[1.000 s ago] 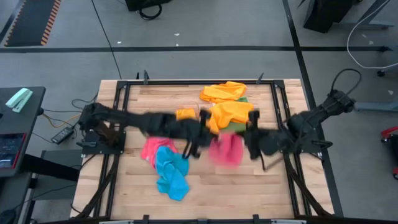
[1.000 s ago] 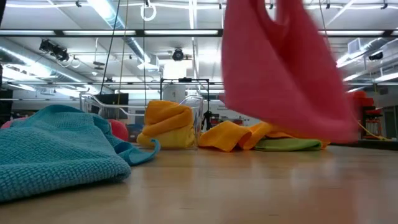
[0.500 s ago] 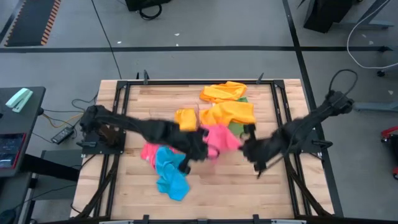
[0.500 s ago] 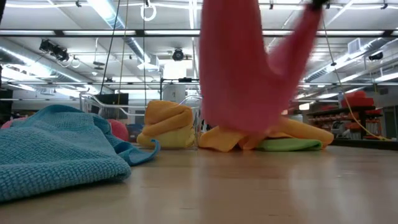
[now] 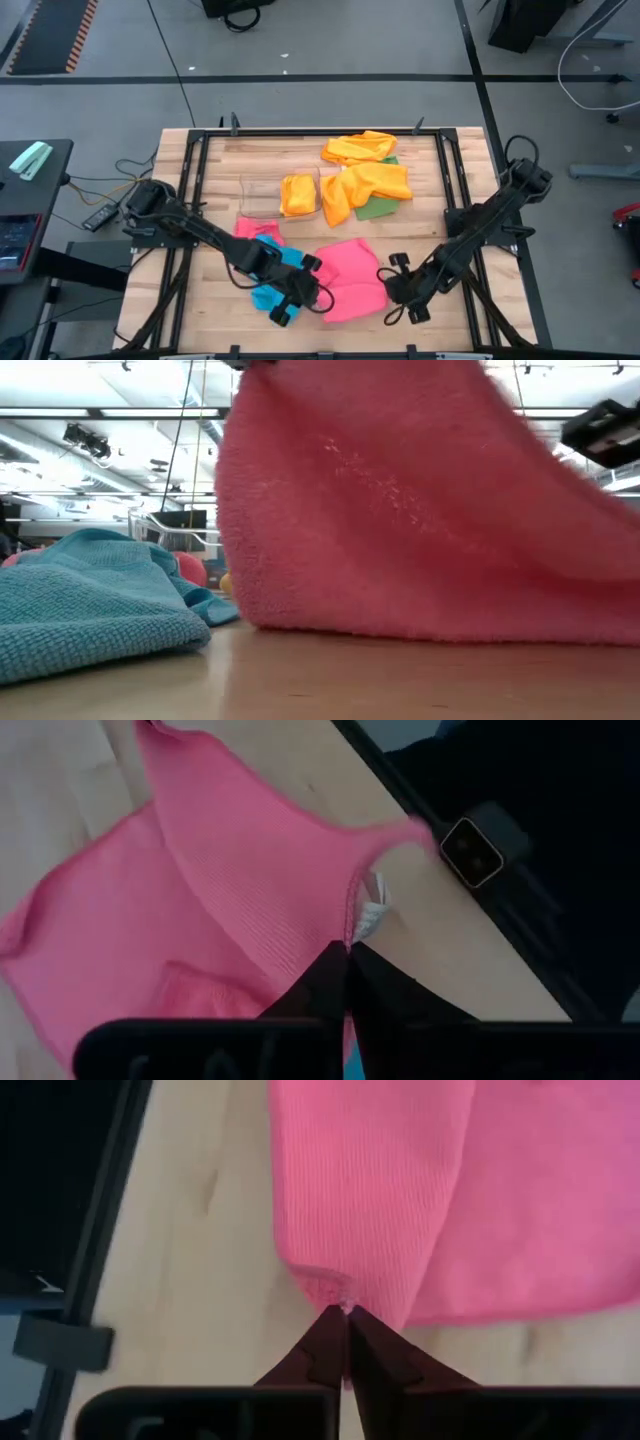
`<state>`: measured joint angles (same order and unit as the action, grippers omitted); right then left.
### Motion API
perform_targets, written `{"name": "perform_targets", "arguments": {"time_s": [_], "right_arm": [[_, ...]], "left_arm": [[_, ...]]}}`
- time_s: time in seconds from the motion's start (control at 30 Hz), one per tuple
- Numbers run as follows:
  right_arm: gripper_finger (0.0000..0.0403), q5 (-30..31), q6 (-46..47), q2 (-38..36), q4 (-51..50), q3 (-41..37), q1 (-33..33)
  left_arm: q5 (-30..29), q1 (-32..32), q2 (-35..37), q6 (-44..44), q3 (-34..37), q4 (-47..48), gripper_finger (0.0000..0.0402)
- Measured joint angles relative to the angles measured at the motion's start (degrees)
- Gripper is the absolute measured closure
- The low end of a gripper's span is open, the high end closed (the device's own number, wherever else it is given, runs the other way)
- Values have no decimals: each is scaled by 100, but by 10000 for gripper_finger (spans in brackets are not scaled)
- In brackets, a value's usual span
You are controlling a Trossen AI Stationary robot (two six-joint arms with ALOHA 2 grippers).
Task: Fold microfiber towels
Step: Fold the right pink microfiber cloth
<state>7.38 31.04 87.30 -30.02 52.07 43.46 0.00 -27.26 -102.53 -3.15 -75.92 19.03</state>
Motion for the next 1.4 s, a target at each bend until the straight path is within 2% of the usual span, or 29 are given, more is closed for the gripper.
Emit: {"name": "perform_targets", "arguments": {"time_s": [0.2, 0.33, 0.5, 0.6, 0.73, 0.87, 1.07, 1.27, 1.4], "right_arm": [[313, -118, 443, 146, 41, 0, 94], [275, -445, 697, -109, -109, 61, 96], [253, -411, 824, -555, -181, 66, 98], [252, -20, 605, -735, -150, 70, 98], [257, 1024, 131, -695, -75, 74, -71], [259, 1704, -403, -383, 272, 72, -391], [256, 1739, -1479, 363, 1433, 72, -935], [256, 1153, -2161, 1151, 2625, 70, -1412], [258, 910, -2507, 1652, 3132, 70, -1649]], "left_arm": [[-11, -28, -391, 103, 6, -159, 366], [-1, -40, -631, 144, -3, -344, 371], [24, -77, -733, 75, 0, -349, 366], [-215, -63, -683, -94, -5, -254, 353], [-1057, 85, -648, -228, -53, -309, 336], [-1110, 295, -731, -230, -35, -181, 324], [-852, 133, -729, -249, -40, -109, 331], [-840, -345, -729, -144, -42, 448, 350], [-842, -599, -728, -74, -42, 496, 359]]}}
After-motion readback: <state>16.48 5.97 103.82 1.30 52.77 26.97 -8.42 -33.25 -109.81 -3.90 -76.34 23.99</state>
